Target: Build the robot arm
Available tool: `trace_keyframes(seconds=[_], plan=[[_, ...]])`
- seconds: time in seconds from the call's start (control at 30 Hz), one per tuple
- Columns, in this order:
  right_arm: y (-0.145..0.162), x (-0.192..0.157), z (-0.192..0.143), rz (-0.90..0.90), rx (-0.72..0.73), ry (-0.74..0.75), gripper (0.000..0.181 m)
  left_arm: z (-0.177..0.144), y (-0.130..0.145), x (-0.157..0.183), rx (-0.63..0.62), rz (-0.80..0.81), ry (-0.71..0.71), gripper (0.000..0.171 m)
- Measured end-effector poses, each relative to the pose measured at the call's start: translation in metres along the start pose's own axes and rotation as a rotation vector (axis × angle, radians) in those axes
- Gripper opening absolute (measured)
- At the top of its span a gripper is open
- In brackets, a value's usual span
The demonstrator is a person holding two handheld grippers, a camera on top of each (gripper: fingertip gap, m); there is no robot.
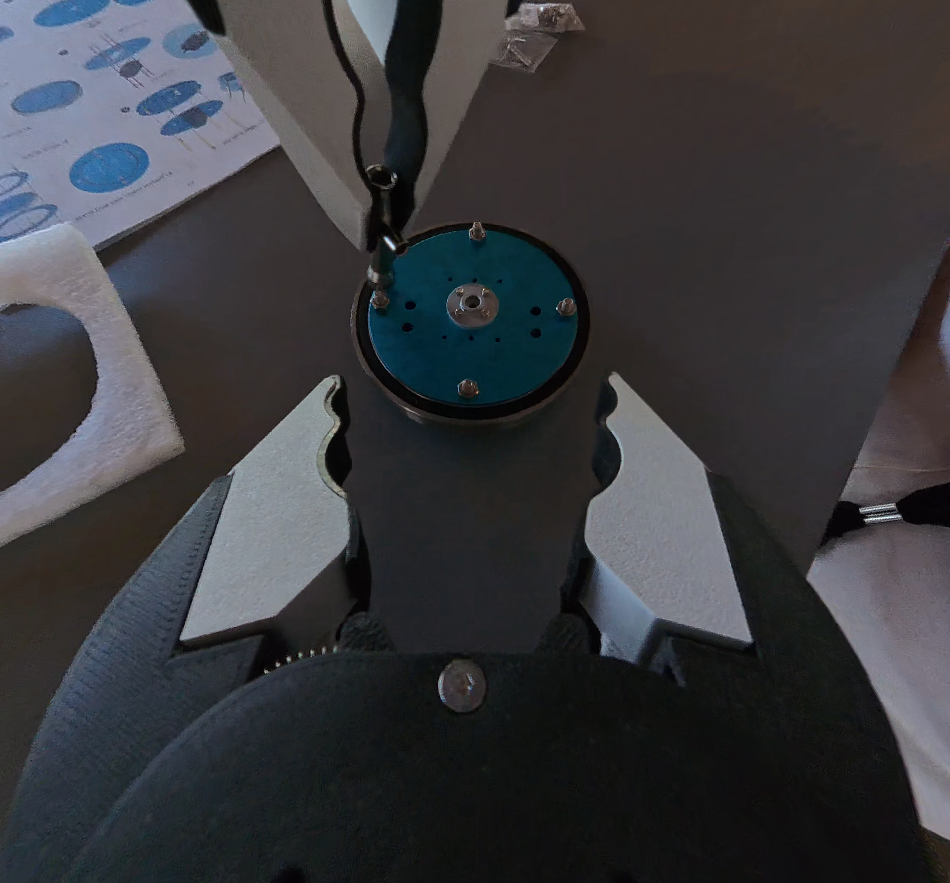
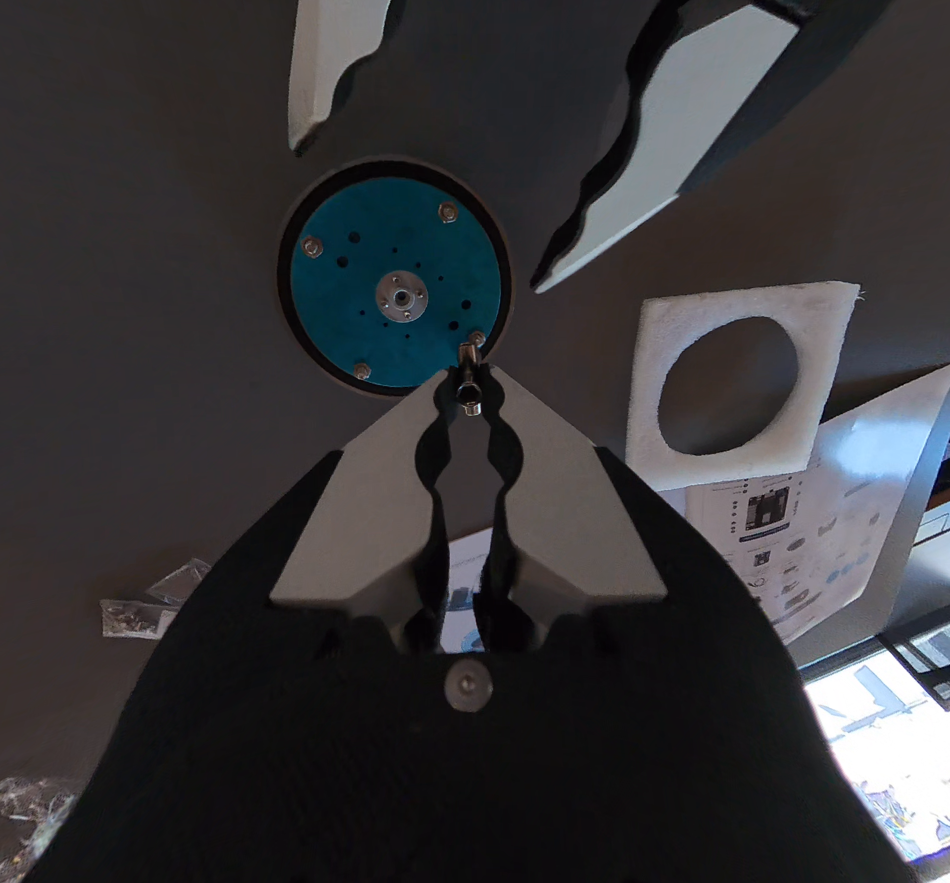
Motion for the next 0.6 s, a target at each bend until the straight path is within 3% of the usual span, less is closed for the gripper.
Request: trace_keyframes(seconds=[0.23,0.33,0.43,0.6], plan=[[-0.004,0.008,-0.003,0.001,0.059,-0.039,0.007,0.007,-0.001,0.001,-0.034,0.018,-0.022,0.086],[-0.002,0.007,0.002,-0.006,0.058,-0.048,0.007,-0.002,-0.004,0.005,0.052,-0.003,-0.034,0.083],[0.0,0.008,0.004,0.004,0.067,-0.057,0.007,-0.017,-0.005,0.007,0.172,-0.047,-0.013,0.043],[0.0,0.01,0.007,-0.002,0.054,-0.089,0.007,-0.019,-0.003,-0.001,0.182,-0.101,-0.008,0.017]])
Point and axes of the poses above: each gripper's, where its closed fingertips meet, z out along the fingers, y out of its underside, x = y × z across the jaws, the point moved 8 cm from there along -z, back along the fingers, and after that the axes turned 7 degrees about y, right-handed, at the moved point
